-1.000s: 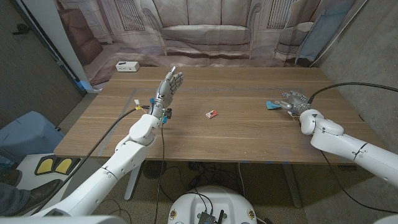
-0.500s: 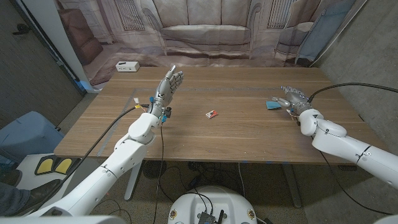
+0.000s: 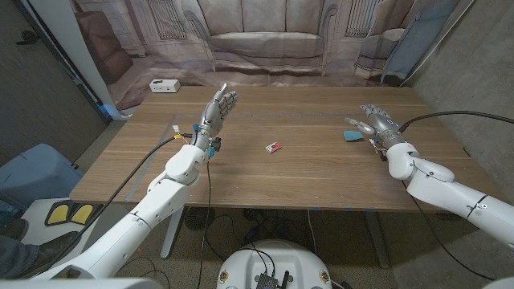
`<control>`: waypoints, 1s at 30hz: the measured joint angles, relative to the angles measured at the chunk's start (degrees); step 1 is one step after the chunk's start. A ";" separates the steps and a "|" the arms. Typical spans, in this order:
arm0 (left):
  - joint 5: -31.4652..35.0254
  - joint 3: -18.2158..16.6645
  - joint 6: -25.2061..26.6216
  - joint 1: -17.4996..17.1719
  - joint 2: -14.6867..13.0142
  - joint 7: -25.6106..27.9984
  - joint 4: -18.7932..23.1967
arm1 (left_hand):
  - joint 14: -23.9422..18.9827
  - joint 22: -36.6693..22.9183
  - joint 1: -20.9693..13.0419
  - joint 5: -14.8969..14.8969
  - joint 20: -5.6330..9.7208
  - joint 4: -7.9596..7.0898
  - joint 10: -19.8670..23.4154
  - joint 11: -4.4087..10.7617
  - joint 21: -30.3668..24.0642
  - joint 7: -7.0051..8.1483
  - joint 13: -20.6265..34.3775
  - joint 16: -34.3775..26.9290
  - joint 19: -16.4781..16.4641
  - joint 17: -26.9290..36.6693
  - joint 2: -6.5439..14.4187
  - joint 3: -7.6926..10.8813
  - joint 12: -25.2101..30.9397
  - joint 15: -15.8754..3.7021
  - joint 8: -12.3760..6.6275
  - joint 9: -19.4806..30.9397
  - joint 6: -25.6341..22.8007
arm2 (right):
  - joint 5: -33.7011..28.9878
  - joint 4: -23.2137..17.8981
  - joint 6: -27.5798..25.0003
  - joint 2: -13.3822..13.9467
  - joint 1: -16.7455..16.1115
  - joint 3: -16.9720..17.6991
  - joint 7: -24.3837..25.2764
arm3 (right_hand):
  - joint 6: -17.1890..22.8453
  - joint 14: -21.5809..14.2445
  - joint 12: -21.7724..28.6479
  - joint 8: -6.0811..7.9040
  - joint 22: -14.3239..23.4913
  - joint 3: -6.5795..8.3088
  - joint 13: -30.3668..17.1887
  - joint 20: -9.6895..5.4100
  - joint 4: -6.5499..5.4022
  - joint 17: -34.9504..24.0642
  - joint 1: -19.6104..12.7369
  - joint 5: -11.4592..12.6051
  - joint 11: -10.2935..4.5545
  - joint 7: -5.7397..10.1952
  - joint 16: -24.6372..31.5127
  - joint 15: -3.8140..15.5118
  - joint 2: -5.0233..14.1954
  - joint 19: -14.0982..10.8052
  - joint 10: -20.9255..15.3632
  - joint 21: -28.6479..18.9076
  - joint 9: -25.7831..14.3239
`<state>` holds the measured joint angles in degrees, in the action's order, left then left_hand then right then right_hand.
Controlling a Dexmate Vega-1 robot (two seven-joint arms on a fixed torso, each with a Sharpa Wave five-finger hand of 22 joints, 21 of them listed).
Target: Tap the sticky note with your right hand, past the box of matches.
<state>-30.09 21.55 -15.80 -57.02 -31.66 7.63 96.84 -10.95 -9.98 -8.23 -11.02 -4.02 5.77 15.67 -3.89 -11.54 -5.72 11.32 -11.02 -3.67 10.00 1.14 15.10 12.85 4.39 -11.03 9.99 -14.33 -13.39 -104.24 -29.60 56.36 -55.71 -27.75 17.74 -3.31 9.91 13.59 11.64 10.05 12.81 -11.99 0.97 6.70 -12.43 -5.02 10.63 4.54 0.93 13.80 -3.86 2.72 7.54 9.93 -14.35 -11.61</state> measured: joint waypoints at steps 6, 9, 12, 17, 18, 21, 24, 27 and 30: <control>0.02 0.06 -0.08 0.64 -0.06 -0.48 -0.34 | 0.00 0.00 0.00 0.00 0.00 0.00 0.00 0.00 0.00 0.00 0.00 0.00 0.00 0.00 0.00 0.00 0.00 0.00 0.00 0.00 0.00 | 2.18 -0.15 6.02 -0.65 -2.44 2.66 4.31 | 2.12 0.03 0.62 0.25 -0.20 0.10 0.21 -2.22 0.58 0.46 -1.06 0.00 0.93 -1.24 0.22 1.23 -0.45 -4.76 -1.82 -0.73 0.17; 0.04 0.06 -0.08 0.64 -0.06 -0.76 -0.34 | 0.00 0.00 0.00 0.00 0.00 0.00 0.12 0.13 0.00 0.00 0.00 0.00 0.00 0.00 0.00 0.00 0.00 0.00 0.00 0.00 0.00 | 2.18 -0.16 6.02 -1.03 -3.58 3.93 4.31 | 2.76 -0.06 0.62 0.43 -0.22 -0.07 0.28 -2.33 0.87 0.46 -1.42 0.00 1.10 -1.85 0.62 1.74 -0.65 -6.27 -2.42 -0.73 0.37; 0.10 0.36 -0.08 1.34 -0.15 -0.93 -0.59 | 0.00 0.00 0.00 0.00 0.00 0.00 0.31 0.31 0.00 0.00 0.00 0.00 0.00 0.00 0.00 0.00 0.00 0.00 0.00 0.00 0.00 | 4.38 -0.14 13.24 -1.37 -4.40 4.97 7.87 | 3.95 -0.07 0.84 0.69 -0.48 0.10 0.28 -2.72 1.04 0.72 -1.66 0.00 1.19 -2.29 0.62 1.74 -0.46 -7.48 -3.08 -0.73 0.43; 0.24 0.52 0.00 1.69 -0.33 -1.10 -0.60 | 0.00 0.00 0.00 0.00 0.00 0.16 0.31 0.31 0.00 0.00 0.00 0.22 0.00 0.00 0.00 -0.16 -0.38 0.00 0.24 0.00 0.00 | 5.71 0.00 17.94 -1.77 -5.39 6.10 9.12 | 4.48 -0.07 0.84 0.69 -0.48 0.10 0.28 -2.62 1.04 0.72 -1.88 0.00 1.50 -2.80 0.62 1.74 -0.68 -7.77 -3.39 -0.73 0.43; 0.30 0.55 0.06 1.73 -0.33 -1.13 -0.59 | 0.00 0.00 0.00 0.00 0.00 0.16 0.31 0.31 0.00 0.00 0.00 0.22 0.00 0.00 0.00 -0.16 -0.39 0.00 0.24 0.00 0.00 | 5.97 0.04 18.88 -1.92 -5.77 6.57 9.26 | 4.77 -0.07 0.84 0.69 -0.48 0.10 0.28 -2.61 1.04 0.72 -1.88 0.00 1.50 -3.10 0.62 1.74 -0.68 -7.77 -3.39 -0.73 0.43; 0.47 0.60 0.07 1.80 -0.32 -1.14 -0.54 | 0.00 0.00 0.00 0.00 0.00 0.16 0.30 0.31 0.00 0.00 0.00 0.22 0.00 0.00 0.00 -0.16 -0.39 0.00 0.24 0.00 0.00 | 6.67 0.16 20.81 -2.22 -6.47 7.42 9.46 | 5.60 -0.07 0.84 1.13 -0.48 0.10 0.54 -2.70 1.04 0.72 -2.18 0.00 1.58 -3.48 0.62 1.74 -0.97 -7.92 -3.47 -0.73 0.43; 0.58 0.62 0.07 1.82 -0.21 -1.13 -0.54 | 0.00 0.00 0.00 0.00 0.00 0.16 0.30 0.31 0.00 0.00 0.00 0.22 0.00 0.00 0.00 -0.16 -0.39 0.00 0.24 0.00 0.00 | 7.47 0.34 23.01 -2.63 -7.06 8.19 9.49 | 7.06 -0.07 0.84 1.57 -0.48 0.10 0.54 -2.61 1.04 0.72 -2.18 0.00 1.91 -3.29 0.62 1.73 -0.98 -8.38 -3.80 -0.73 0.43; 0.61 0.63 -0.01 1.82 -0.08 -1.05 -0.54 | 0.00 0.00 0.00 0.00 0.00 0.16 0.30 0.31 0.00 0.00 0.00 0.22 0.00 0.00 0.00 -0.16 -0.38 0.00 0.24 0.00 0.00 | 8.63 0.68 25.57 -3.15 -7.51 8.95 9.47 | 7.21 -0.07 0.84 1.57 -0.48 0.10 0.54 -2.30 1.04 0.72 -2.18 0.00 1.73 -3.28 0.62 1.73 -0.98 -8.69 -4.45 -0.73 0.43; 0.62 0.64 -0.25 1.79 -0.02 -0.97 -0.54 | 0.00 0.00 0.00 0.00 0.00 0.16 0.30 0.31 0.00 0.00 0.00 0.22 0.00 0.00 0.00 -0.16 -0.38 0.00 0.23 0.00 0.00 | 9.83 1.67 28.12 -4.08 -7.90 9.75 9.03 | 7.21 -0.07 0.83 1.57 -0.48 0.27 0.54 -2.93 1.22 0.91 -2.43 0.00 1.60 -3.28 0.62 1.73 -1.17 -9.32 -4.73 -0.73 0.69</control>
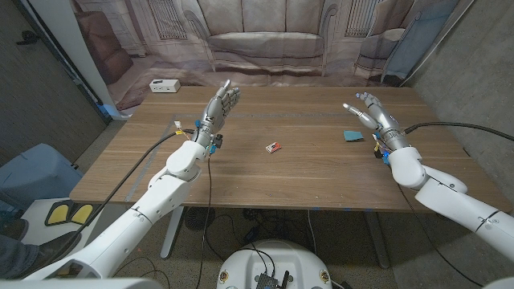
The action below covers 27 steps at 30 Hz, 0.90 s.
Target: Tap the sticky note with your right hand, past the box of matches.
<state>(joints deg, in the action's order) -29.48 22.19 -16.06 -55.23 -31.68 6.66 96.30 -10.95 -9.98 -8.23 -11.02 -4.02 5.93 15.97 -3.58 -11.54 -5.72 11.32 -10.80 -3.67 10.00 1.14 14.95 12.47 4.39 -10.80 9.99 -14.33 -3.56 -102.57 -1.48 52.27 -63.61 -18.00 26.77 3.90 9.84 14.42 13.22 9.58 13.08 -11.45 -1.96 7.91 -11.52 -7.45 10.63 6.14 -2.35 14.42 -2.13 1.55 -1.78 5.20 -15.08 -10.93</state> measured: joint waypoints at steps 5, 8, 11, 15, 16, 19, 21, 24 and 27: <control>0.00 0.00 -0.18 -0.21 0.23 0.04 0.00 | 0.00 0.00 0.00 0.00 0.00 0.00 0.00 0.00 0.00 0.00 0.00 0.00 0.00 0.00 0.00 0.00 0.00 0.00 0.00 0.00 0.00 | 2.89 0.83 5.44 -0.58 -0.10 0.42 -1.71 | 0.00 -1.29 0.08 -0.03 0.00 0.07 -0.01 -0.09 0.07 0.08 -0.52 0.00 0.11 0.00 0.00 0.01 0.19 -2.17 -1.37 0.00 0.02; 0.00 -0.09 -0.90 -0.34 0.40 0.12 -0.09 | 0.00 0.00 0.00 0.00 0.00 0.19 0.00 0.00 0.00 0.00 0.00 0.00 0.00 0.00 0.00 0.19 0.00 0.00 0.00 0.00 0.00 | 4.94 2.70 8.80 -1.98 -0.12 1.19 -3.12 | 0.41 -2.11 0.22 -0.40 0.00 0.07 -0.01 -0.16 0.07 0.08 -0.61 0.00 0.11 -0.41 0.00 0.01 0.14 -3.70 -2.36 0.00 0.02; 0.00 -0.26 -0.90 -0.50 0.52 0.12 -0.27 | 0.00 0.00 0.00 0.00 0.00 0.24 0.00 0.00 0.00 0.00 0.00 0.00 0.00 0.00 0.00 0.24 0.00 0.00 0.00 0.00 0.00 | 7.07 2.70 12.04 -1.98 -0.12 1.19 -4.66 | 0.84 -3.19 0.43 -0.41 0.00 -0.14 0.12 -0.17 0.28 0.08 -1.11 0.00 0.09 -0.80 0.00 0.09 0.05 -4.96 -3.17 0.00 0.02; 0.00 -0.48 -0.90 -0.59 0.58 0.12 -0.46 | 0.00 0.00 0.00 0.00 0.00 0.24 0.00 0.00 0.00 0.00 0.00 0.00 0.00 0.00 0.00 0.24 0.01 0.00 0.00 0.00 0.00 | 10.40 2.70 16.50 -1.98 -0.12 1.19 -7.28 | 1.56 -4.01 0.43 -0.41 0.00 -0.14 0.27 -0.28 0.28 0.08 -1.10 0.00 0.07 -0.93 0.00 0.09 0.05 -6.01 -4.01 0.00 0.02; 0.00 -0.50 -0.90 -0.59 0.58 0.12 -0.48 | 0.00 0.00 0.00 0.00 0.00 0.23 0.00 0.00 0.00 0.00 0.00 0.00 0.00 0.00 0.00 0.24 0.01 0.00 0.00 0.00 0.00 | 10.67 2.70 16.87 -1.98 -0.12 1.19 -7.52 | 1.77 -4.01 0.44 -0.40 0.01 -0.14 0.27 -0.16 0.28 0.08 -1.10 0.00 0.14 -1.10 0.00 0.09 0.05 -6.14 -4.25 0.00 0.02; -0.60 -0.63 -2.41 -0.59 0.65 -0.31 -0.74 | -0.08 0.00 0.00 0.00 0.00 0.23 0.00 0.00 0.00 0.00 0.00 0.00 0.00 0.00 0.00 0.24 0.01 -0.08 0.00 0.00 0.00 | 13.16 6.24 19.37 -5.43 -0.11 2.72 -9.63 | 2.48 -4.73 0.66 -0.40 0.01 -0.14 0.27 -0.28 0.27 0.08 -1.42 0.00 0.39 -1.23 0.22 -0.01 -0.26 -6.85 -4.92 0.00 0.01; -0.60 -0.69 -2.41 -0.59 0.69 -0.31 -0.86 | -0.24 0.00 0.00 0.00 0.00 0.23 0.00 0.00 0.00 0.00 0.00 0.00 0.00 0.00 0.00 0.24 0.01 -0.23 0.00 0.00 0.00 | 14.55 6.24 20.57 -5.43 -0.11 2.72 -10.84 | 2.67 -4.94 0.67 -0.40 0.01 -0.14 0.27 -0.19 0.28 0.10 -1.41 0.00 0.52 -1.42 0.22 -0.22 -0.26 -6.94 -5.23 0.00 0.01; -0.60 -0.75 -2.41 -0.58 0.77 -0.31 -1.10 | -0.24 0.00 0.00 0.00 0.00 0.23 0.00 0.00 0.00 0.00 0.00 0.00 0.00 0.00 0.00 0.24 0.01 -0.23 -0.01 0.00 0.00 | 16.68 6.24 22.26 -5.43 -0.11 2.72 -12.80 | 2.97 -5.40 0.67 -0.40 0.01 -0.14 0.27 -0.18 0.27 0.34 -1.41 0.00 0.71 -1.73 0.22 -0.07 -0.26 -7.39 -5.42 0.00 0.01; -1.17 -0.82 -2.88 -0.53 0.83 -0.87 -1.21 | -0.23 0.00 0.00 0.00 0.19 0.23 0.00 0.00 0.00 0.00 0.00 0.00 -0.19 0.00 0.00 0.24 0.01 -0.23 -0.01 0.00 0.00 | 19.21 8.06 23.99 -7.26 -0.08 3.19 -15.21 | 2.97 -5.55 0.66 -0.40 0.01 -0.14 0.27 -0.19 0.27 0.34 -1.41 0.00 0.41 -1.74 0.22 -0.22 -0.26 -7.56 -5.73 0.00 0.01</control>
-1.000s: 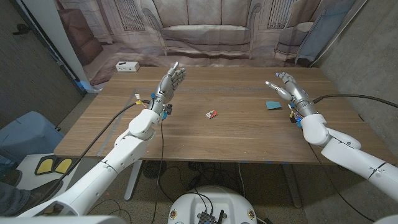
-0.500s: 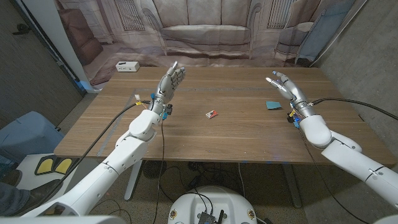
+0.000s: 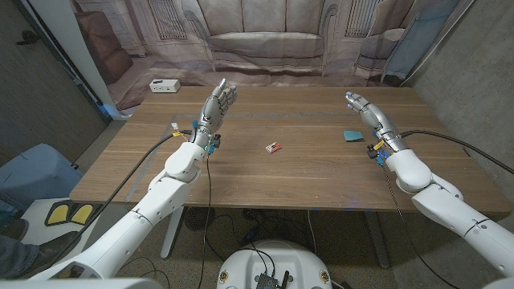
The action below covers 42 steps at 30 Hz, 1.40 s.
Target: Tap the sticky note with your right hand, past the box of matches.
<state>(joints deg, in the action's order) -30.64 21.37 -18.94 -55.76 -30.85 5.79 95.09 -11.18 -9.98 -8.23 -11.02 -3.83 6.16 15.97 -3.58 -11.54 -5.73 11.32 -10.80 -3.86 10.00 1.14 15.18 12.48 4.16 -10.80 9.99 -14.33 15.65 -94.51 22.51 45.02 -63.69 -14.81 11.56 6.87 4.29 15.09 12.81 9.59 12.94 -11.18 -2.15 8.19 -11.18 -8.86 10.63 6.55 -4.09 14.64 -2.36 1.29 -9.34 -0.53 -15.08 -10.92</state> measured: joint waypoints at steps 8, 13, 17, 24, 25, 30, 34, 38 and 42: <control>-2.11 -0.35 -0.17 0.20 0.28 -1.43 -0.78 | 0.01 0.00 0.00 0.00 0.00 0.00 0.00 0.00 0.00 0.00 0.00 0.00 0.00 0.00 0.00 0.00 0.01 0.01 0.00 0.00 0.00 | 6.77 2.89 3.36 -1.92 0.89 -0.03 -6.40 | 0.00 -0.71 0.00 0.00 0.00 0.00 -0.01 0.11 0.00 -0.17 -0.22 0.00 0.42 0.00 0.00 -0.10 -0.22 -0.71 -1.23 0.00 0.00; -3.87 -0.39 -0.22 0.60 1.07 -2.54 -2.19 | 0.01 0.00 0.00 0.00 0.00 0.00 0.00 0.00 0.00 0.00 0.00 0.00 0.00 0.00 0.00 0.00 0.04 0.01 0.00 0.00 0.00 | 11.64 4.98 4.72 -3.31 1.74 -0.32 -10.71 | 1.06 -0.70 0.00 0.00 0.00 -0.43 0.00 0.13 -0.43 -0.17 0.06 0.00 0.52 -0.42 0.00 -0.10 -0.51 -0.68 -1.33 0.32 0.00; -4.24 -0.28 -0.23 0.98 1.84 -2.69 -3.56 | 0.01 0.00 0.00 0.00 0.00 0.00 0.21 -0.21 0.00 0.00 0.00 0.00 0.00 0.00 0.00 0.00 0.04 0.01 0.00 0.00 0.00 | 15.29 5.69 5.27 -3.76 2.03 -0.42 -13.99 | 3.52 -0.49 0.00 0.58 0.00 -0.95 -0.01 0.52 -0.50 -0.38 0.77 0.00 0.52 -0.16 -0.46 -0.31 -1.21 0.14 -1.33 0.91 -0.01; -6.01 0.44 -0.23 1.70 3.11 -3.86 -6.12 | 0.01 0.00 0.00 0.00 0.00 0.00 0.21 -0.21 0.00 0.00 0.00 0.00 0.00 0.00 0.00 0.00 0.04 0.01 0.00 0.00 0.00 | 19.32 10.26 5.61 -6.23 4.28 -1.45 -18.71 | 2.99 -0.49 -0.28 0.32 0.00 -1.20 -0.01 0.52 -0.74 -0.43 0.77 0.00 0.52 -0.41 -0.67 -0.31 -1.21 0.14 -1.33 1.34 -0.01; -6.10 0.48 -0.23 1.74 3.17 -3.99 -6.28 | 0.01 0.00 0.00 0.00 0.00 0.00 0.21 -0.21 0.00 0.00 0.00 0.00 0.00 0.00 0.00 0.00 0.04 0.01 0.00 0.00 0.00 | 19.48 10.44 5.61 -6.32 4.39 -1.52 -18.92 | 2.88 -0.48 -0.28 0.23 0.00 -1.20 -0.01 0.52 -0.74 -0.43 0.77 0.00 0.52 -0.55 -0.67 -0.31 -1.21 0.14 -1.33 1.34 -0.01; -6.99 0.62 -0.20 1.70 3.42 -4.74 -7.12 | 0.01 0.00 0.00 0.00 0.00 0.00 0.21 -0.21 0.00 0.00 0.00 0.00 0.00 0.00 0.00 0.00 0.04 0.01 0.00 0.00 0.00 | 21.42 12.15 5.58 -7.18 5.70 -2.43 -22.01 | 2.61 -0.48 -0.73 -0.21 0.00 -1.19 -0.01 0.52 -0.74 -0.43 0.94 0.00 0.52 -0.41 -0.90 -0.31 -1.39 0.14 -1.32 1.43 -0.01; -7.07 0.51 -0.20 1.06 3.39 -4.80 -7.16 | 0.01 0.00 0.00 0.00 0.00 0.00 0.21 -0.21 0.00 0.00 0.00 0.00 0.00 0.00 0.00 0.00 0.04 0.01 0.00 0.00 0.00 | 22.13 12.33 5.29 -7.28 5.82 -2.54 -23.30 | 2.94 -0.26 -0.79 -0.21 0.01 -1.19 -0.02 0.65 -0.74 -0.43 1.00 0.00 0.53 -0.09 -1.10 -0.53 -1.45 0.27 -1.31 1.94 -0.01; -7.76 0.02 -0.51 0.30 3.14 -4.76 -6.84 | 0.01 0.00 -0.31 0.00 0.00 -0.01 0.21 -0.21 0.00 0.00 0.00 0.00 0.00 0.00 0.30 0.00 0.04 0.01 0.00 0.00 0.00 | 22.69 13.92 4.83 -8.30 7.04 -3.49 -24.31 | 3.25 0.14 -1.25 -0.21 0.05 -1.43 -0.01 0.83 -0.97 -0.43 1.37 0.00 0.74 0.22 -1.52 -0.93 -1.81 1.07 -1.10 2.44 -0.01; -7.90 -0.47 -0.90 -0.52 2.99 -4.41 -6.47 | 0.01 0.00 -0.31 0.00 0.00 -0.01 0.21 -0.21 0.00 0.00 0.00 0.00 0.00 0.00 0.30 0.00 0.04 0.01 0.00 0.00 0.00 | 22.93 14.53 4.41 -8.60 7.53 -3.90 -25.07 | 3.10 0.13 -1.34 -0.21 0.17 -1.43 -0.02 0.83 -0.97 -0.42 1.37 0.00 0.73 0.07 -1.52 -0.93 -1.81 1.07 -1.10 2.44 -0.01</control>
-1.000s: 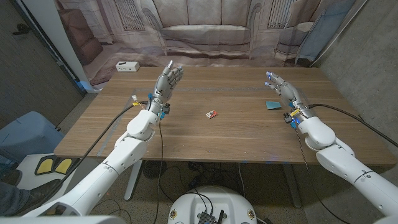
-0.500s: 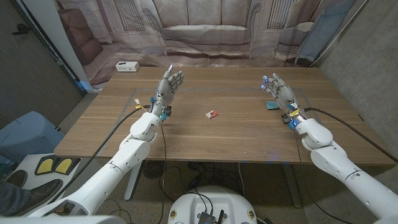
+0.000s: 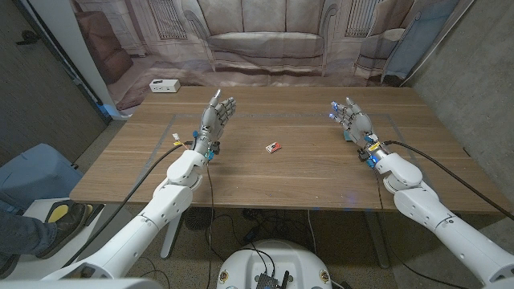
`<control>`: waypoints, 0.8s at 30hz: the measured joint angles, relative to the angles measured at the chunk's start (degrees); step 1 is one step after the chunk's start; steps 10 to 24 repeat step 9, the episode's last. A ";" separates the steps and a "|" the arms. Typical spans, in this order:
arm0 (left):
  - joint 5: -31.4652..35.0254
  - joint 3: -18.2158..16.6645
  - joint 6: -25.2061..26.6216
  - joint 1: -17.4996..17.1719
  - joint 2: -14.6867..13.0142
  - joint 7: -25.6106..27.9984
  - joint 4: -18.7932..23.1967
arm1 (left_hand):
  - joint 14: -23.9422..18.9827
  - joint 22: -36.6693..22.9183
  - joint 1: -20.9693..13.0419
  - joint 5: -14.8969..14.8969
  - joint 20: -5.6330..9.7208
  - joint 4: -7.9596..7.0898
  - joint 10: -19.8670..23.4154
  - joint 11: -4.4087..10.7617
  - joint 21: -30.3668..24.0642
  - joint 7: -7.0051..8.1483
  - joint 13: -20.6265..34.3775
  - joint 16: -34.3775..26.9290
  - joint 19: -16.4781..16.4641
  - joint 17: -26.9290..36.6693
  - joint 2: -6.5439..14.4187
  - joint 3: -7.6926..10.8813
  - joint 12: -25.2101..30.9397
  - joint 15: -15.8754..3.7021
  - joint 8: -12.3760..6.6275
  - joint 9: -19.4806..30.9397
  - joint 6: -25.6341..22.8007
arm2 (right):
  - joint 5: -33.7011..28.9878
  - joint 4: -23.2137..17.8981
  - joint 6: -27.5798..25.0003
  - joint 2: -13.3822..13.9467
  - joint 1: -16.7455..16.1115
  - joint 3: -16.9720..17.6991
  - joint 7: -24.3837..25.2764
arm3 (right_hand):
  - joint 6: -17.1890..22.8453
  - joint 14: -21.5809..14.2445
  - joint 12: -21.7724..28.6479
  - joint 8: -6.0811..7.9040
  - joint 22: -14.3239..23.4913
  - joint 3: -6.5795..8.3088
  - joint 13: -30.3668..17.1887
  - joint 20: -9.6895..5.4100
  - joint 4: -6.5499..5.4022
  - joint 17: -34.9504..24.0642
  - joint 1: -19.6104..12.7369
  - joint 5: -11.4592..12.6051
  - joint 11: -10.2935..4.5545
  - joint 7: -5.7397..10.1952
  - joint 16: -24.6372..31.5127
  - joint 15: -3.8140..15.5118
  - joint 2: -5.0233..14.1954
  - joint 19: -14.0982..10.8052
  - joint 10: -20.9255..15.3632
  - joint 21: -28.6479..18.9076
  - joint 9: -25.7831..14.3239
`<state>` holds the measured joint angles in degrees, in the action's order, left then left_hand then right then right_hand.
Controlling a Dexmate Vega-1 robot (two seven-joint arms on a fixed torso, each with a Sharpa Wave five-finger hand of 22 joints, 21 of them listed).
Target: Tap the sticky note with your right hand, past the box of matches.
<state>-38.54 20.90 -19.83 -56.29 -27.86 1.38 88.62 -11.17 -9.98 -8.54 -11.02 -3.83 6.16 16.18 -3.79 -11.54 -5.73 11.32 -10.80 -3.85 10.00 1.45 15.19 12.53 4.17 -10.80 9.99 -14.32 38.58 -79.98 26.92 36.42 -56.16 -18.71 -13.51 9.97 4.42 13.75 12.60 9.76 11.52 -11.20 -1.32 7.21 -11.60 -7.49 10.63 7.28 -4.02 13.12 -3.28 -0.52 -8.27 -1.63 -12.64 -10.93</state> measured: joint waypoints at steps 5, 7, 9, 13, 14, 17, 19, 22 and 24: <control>-0.05 -0.43 -0.48 -0.78 0.00 0.34 0.20 | 0.00 0.00 0.00 0.00 0.00 0.00 0.00 0.00 0.00 0.00 0.00 0.00 0.00 0.00 0.00 0.00 0.00 0.00 0.00 0.00 0.00 | 0.02 0.36 -0.45 -0.13 0.44 -0.34 -0.49 | -0.06 0.00 0.00 -0.31 0.00 0.00 0.00 0.00 0.00 0.00 0.00 0.00 0.00 -0.07 0.00 0.00 0.00 0.00 0.00 0.00 0.00; -0.03 -0.59 -1.09 -1.04 0.02 1.01 0.23 | 0.00 0.00 0.00 0.00 0.00 0.00 0.00 0.00 0.00 0.00 0.00 0.00 0.00 0.00 0.00 0.00 0.00 0.00 0.00 0.00 0.00 | -0.01 0.59 -0.59 -0.25 0.92 -0.64 -0.52 | -0.06 0.00 0.00 -0.45 0.00 0.00 0.00 0.00 0.00 0.01 0.00 0.00 0.00 -0.07 0.00 0.00 0.00 0.00 0.00 0.39 0.00; -0.03 -0.67 -1.09 -1.21 0.03 1.01 0.23 | 0.00 0.00 0.00 0.00 0.00 0.00 0.00 0.00 0.00 0.00 0.00 0.00 0.00 0.00 0.00 0.00 0.00 0.00 0.00 0.00 0.00 | -0.05 0.59 -0.65 -0.25 0.92 -0.64 -0.52 | -0.06 0.00 0.00 -0.45 0.00 0.00 0.00 0.00 0.00 0.01 0.00 0.00 0.00 -0.07 -0.22 0.00 0.00 -0.01 0.00 0.46 0.00; -0.03 -0.67 -1.09 -1.21 0.03 1.01 0.23 | 0.00 0.00 0.00 0.00 0.00 0.00 0.00 0.00 0.00 0.00 0.00 0.00 0.00 0.00 0.00 0.00 0.00 0.00 0.00 0.00 0.00 | -0.05 0.59 -0.65 -0.25 0.92 -0.64 -0.52 | -0.06 0.00 0.00 -0.45 0.00 0.00 0.00 0.00 0.00 0.01 0.00 0.00 0.00 -0.07 -0.22 0.00 0.00 -0.01 0.00 0.46 0.00; -0.03 -0.67 -1.09 -1.21 0.03 1.01 0.23 | 0.00 0.00 0.00 0.00 0.00 0.00 0.00 0.00 0.00 0.00 0.00 0.00 0.00 0.00 0.00 0.00 0.00 0.00 0.00 0.00 0.00 | -0.05 0.59 -0.65 -0.25 0.92 -0.64 -0.52 | -0.06 0.00 0.00 -0.45 0.00 0.00 0.00 0.00 0.00 0.01 0.00 0.00 0.00 -0.07 -0.22 0.00 0.00 -0.01 0.00 0.46 0.00; -0.03 -0.67 -1.09 -1.21 0.03 1.01 0.23 | 0.00 0.00 0.00 0.00 0.00 0.00 0.00 0.00 0.00 0.00 0.00 0.00 0.00 0.00 0.00 0.00 0.00 0.00 0.00 0.00 0.00 | -0.05 0.59 -0.65 -0.25 0.92 -0.64 -0.52 | -0.06 0.00 0.00 -0.45 0.00 0.00 0.00 0.00 0.00 0.01 0.00 0.00 0.00 -0.07 -0.22 0.00 0.00 -0.01 0.00 0.46 0.00; -0.03 -0.67 -1.09 -1.21 0.03 1.01 0.23 | 0.00 0.00 0.00 0.00 0.00 0.00 0.00 0.00 0.00 0.00 0.00 0.00 0.00 0.00 0.00 0.00 0.00 0.00 0.00 0.00 0.00 | -0.05 0.59 -0.65 -0.25 0.92 -0.64 -0.52 | -0.06 0.00 0.00 -0.45 0.00 0.00 0.00 0.00 0.00 0.01 0.00 0.00 0.00 -0.07 -0.22 0.00 0.00 -0.01 0.00 0.46 0.00; -0.03 -0.67 -1.09 -1.21 0.03 1.01 0.23 | 0.00 0.00 0.00 0.00 0.00 0.00 0.00 0.00 0.00 0.00 0.00 0.00 0.00 0.00 0.00 0.00 0.00 0.00 0.00 0.00 0.00 | -0.05 0.59 -0.65 -0.25 0.92 -0.64 -0.52 | -0.06 0.00 0.00 -0.45 0.00 0.00 0.00 0.00 0.00 0.01 0.00 0.00 0.00 -0.07 -0.22 0.00 0.00 -0.01 0.00 0.46 0.00; -0.03 -0.67 -1.09 -1.21 0.03 1.01 0.23 | 0.00 0.00 0.00 0.00 0.00 0.00 0.00 0.00 0.00 0.00 0.00 0.00 0.00 0.00 0.00 0.00 0.00 0.00 0.00 0.00 0.00 | -0.05 0.59 -0.65 -0.25 0.92 -0.64 -0.52 | -0.06 0.00 0.00 -0.45 0.00 0.00 0.00 0.00 0.00 0.01 0.00 0.00 0.00 -0.07 -0.22 0.00 0.00 -0.01 0.00 0.46 0.00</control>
